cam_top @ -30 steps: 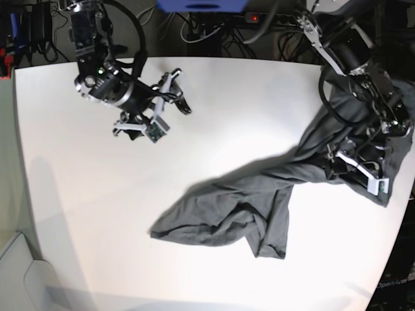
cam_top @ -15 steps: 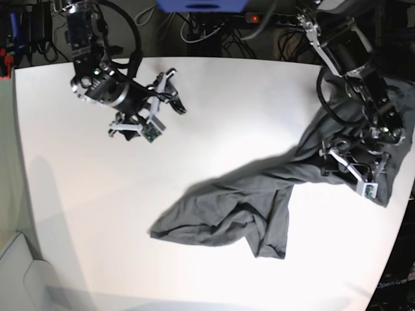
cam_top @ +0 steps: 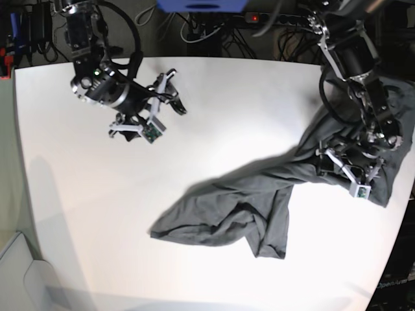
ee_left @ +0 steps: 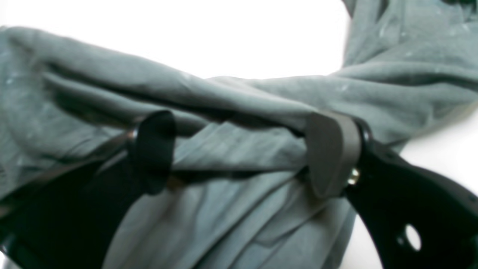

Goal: Layout the t-shirt on the table in an organized manner, then fold the t-shirt properly
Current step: 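Grasp the grey t-shirt body with the left gripper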

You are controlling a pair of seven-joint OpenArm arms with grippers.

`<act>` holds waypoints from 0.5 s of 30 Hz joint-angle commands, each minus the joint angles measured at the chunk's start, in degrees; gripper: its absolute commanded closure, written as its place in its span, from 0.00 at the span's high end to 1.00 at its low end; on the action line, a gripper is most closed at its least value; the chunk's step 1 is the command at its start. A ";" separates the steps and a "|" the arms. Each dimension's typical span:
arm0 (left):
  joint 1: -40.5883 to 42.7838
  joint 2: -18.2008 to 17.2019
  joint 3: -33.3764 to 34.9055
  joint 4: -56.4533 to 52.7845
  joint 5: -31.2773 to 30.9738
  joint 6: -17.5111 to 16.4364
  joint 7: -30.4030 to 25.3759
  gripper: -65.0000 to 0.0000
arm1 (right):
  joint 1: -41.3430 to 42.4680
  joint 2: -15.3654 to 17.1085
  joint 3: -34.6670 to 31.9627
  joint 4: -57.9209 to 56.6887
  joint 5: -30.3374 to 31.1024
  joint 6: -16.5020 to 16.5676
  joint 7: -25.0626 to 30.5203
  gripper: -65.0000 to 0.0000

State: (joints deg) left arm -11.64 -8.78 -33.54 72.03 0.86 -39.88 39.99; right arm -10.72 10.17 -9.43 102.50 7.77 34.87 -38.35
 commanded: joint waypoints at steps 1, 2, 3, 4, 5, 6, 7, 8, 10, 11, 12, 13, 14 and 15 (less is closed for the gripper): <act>-1.42 -0.94 -0.09 0.45 -0.82 -0.12 -1.09 0.81 | 0.57 0.33 0.16 0.93 0.63 0.25 1.29 0.67; -1.50 -0.94 -0.09 0.19 -0.82 -0.12 -1.09 0.81 | 0.57 0.33 0.16 0.93 0.63 0.25 1.29 0.67; -1.50 -0.94 -0.09 0.19 -0.82 -0.12 -1.09 0.81 | 0.57 0.33 0.16 0.93 0.63 0.25 1.29 0.67; -1.50 -0.94 -0.09 0.19 -0.82 -0.12 -1.09 0.81 | 0.57 0.33 0.16 0.93 0.63 0.25 1.29 0.67; -1.50 -0.94 -0.09 0.28 -0.82 -0.12 -1.09 0.81 | 0.57 0.33 0.16 0.93 0.63 0.25 1.29 0.67; -1.50 -0.94 -0.09 0.28 -0.82 -0.12 -1.09 0.81 | 0.57 0.42 0.16 0.93 0.63 0.25 1.29 0.67; -1.50 -0.94 -0.09 0.28 -0.82 -0.12 -1.09 0.81 | 0.57 0.42 0.16 0.93 0.63 0.25 1.29 0.67; -1.42 -0.94 -0.09 0.28 -0.82 -0.12 -1.09 0.81 | 0.57 0.42 0.16 0.93 0.63 0.25 1.29 0.67; -1.24 -0.94 -0.09 0.28 -0.82 -0.12 -1.09 0.81 | 0.65 0.42 0.16 0.93 0.63 0.25 1.29 0.67; -1.24 -1.03 -0.09 0.28 -0.82 -0.12 -1.09 0.81 | 1.01 0.42 0.16 0.93 0.63 0.25 1.29 0.67; -1.15 -1.03 -0.09 0.19 -0.82 -0.12 -1.09 0.81 | 1.27 0.42 0.16 0.93 0.63 0.25 1.29 0.67; -1.06 -1.03 -0.09 0.19 -0.82 -0.12 -1.09 0.81 | 1.53 0.42 0.16 0.75 0.63 0.25 1.29 0.67; -0.80 -1.03 -0.09 0.19 -0.82 -0.12 -1.09 0.81 | 1.62 0.42 0.16 0.49 0.63 0.25 1.29 0.67; -0.19 -1.03 -0.09 0.19 -0.82 -0.12 -1.09 0.81 | 1.71 0.42 0.16 0.49 0.63 0.25 1.29 0.67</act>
State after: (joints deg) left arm -11.11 -8.93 -33.61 71.26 0.82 -39.90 39.92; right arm -9.43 10.33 -9.43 102.24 7.75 34.85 -38.30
